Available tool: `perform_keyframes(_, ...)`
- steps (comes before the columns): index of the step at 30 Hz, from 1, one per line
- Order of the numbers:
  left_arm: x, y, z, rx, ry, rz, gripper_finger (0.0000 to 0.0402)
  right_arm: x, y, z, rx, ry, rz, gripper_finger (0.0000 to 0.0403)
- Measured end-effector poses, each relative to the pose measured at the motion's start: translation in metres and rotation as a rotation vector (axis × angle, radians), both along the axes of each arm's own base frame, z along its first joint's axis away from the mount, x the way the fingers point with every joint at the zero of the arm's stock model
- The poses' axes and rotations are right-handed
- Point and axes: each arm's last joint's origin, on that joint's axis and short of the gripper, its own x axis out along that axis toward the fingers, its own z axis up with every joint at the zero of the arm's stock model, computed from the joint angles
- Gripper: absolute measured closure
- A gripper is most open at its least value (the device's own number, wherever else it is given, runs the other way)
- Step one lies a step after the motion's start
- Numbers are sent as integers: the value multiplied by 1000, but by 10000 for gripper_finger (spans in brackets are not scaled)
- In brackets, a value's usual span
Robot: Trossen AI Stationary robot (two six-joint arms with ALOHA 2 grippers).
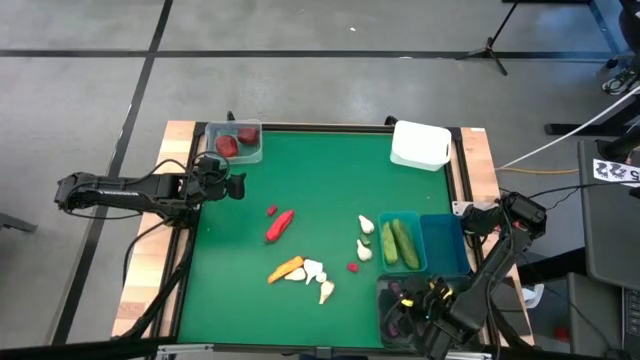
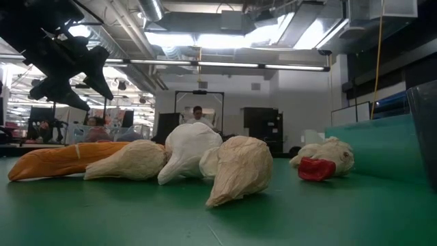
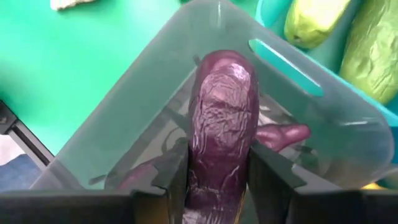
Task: Sort produce into baskets
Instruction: Put the eggplant into the left black bin
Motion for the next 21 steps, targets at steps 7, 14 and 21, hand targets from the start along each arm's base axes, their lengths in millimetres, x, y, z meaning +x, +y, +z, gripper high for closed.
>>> perform_keyframes(7,0,0,0,0,0,0,57,0,0,0,-12,-4,25,265)
perform_keyframes(14,0,0,0,0,-1,1,57,0,1,0,-20,-6,49,242)
perform_keyframes(21,0,0,0,-1,-1,1,57,0,0,0,-23,-3,45,187)
